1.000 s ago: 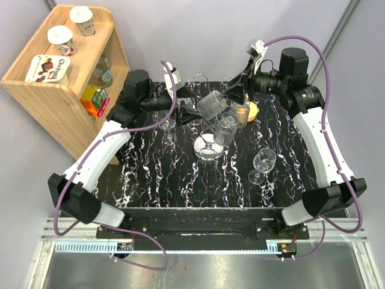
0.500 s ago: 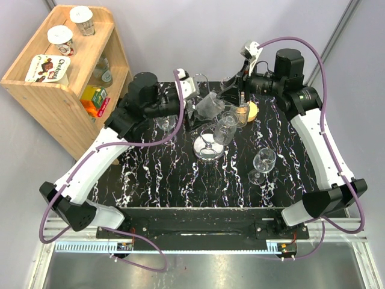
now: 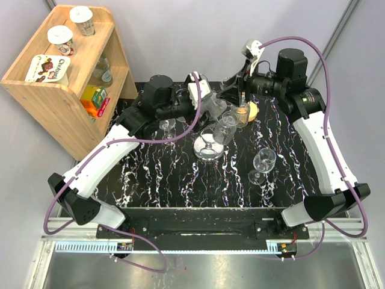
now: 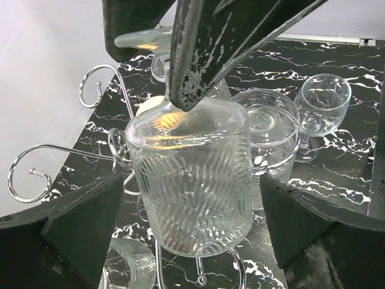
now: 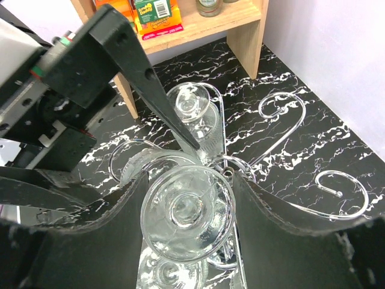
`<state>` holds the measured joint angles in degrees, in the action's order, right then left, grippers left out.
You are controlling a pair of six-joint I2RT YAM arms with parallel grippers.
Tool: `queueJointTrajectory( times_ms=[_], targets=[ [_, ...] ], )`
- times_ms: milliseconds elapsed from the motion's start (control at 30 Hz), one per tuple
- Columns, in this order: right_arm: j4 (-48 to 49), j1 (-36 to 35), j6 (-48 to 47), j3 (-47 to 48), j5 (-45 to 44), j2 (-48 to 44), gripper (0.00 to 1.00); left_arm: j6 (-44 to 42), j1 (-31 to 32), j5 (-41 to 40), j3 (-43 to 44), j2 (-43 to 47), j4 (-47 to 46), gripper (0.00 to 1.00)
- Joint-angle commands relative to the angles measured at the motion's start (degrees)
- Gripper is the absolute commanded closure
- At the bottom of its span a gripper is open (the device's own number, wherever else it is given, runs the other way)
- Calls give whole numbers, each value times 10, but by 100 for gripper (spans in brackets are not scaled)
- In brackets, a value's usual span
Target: Place the wine glass upside down on the wine glass rack
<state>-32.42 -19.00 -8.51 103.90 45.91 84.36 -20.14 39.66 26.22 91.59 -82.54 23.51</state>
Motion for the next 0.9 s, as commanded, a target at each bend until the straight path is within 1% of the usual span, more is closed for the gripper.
queueJointTrajectory(
  times_ms=[0, 167, 367, 533, 600, 633, 733, 800, 867],
  targets=[
    [47, -12, 14, 22, 1, -37, 100, 16, 12, -40, 36, 1, -10, 1],
    [51, -17, 24, 24, 5, -38, 100, 26, 25, -69, 40, -2, -10, 1],
    [65, -22, 37, 12, 8, -41, 100, 36, 34, -96, 46, -16, -12, 5],
    [65, -23, 37, 12, 8, -44, 100, 46, 34, -101, 43, -20, -12, 5],
    [66, -23, 37, 11, 11, -45, 100, 49, 35, -102, 40, -23, -12, 6],
    [65, -23, 38, 10, 11, -44, 100, 50, 35, -103, 39, -23, -12, 9],
    [67, -24, 38, 4, 13, -46, 100, 49, 35, -102, 40, -22, -12, 22],
    [66, -23, 35, 3, 10, -47, 100, 48, 35, -99, 40, -19, -10, 28],
    [64, -23, 33, 1, 11, -49, 100, 43, 35, -94, 42, -17, -6, 37]
  ],
)
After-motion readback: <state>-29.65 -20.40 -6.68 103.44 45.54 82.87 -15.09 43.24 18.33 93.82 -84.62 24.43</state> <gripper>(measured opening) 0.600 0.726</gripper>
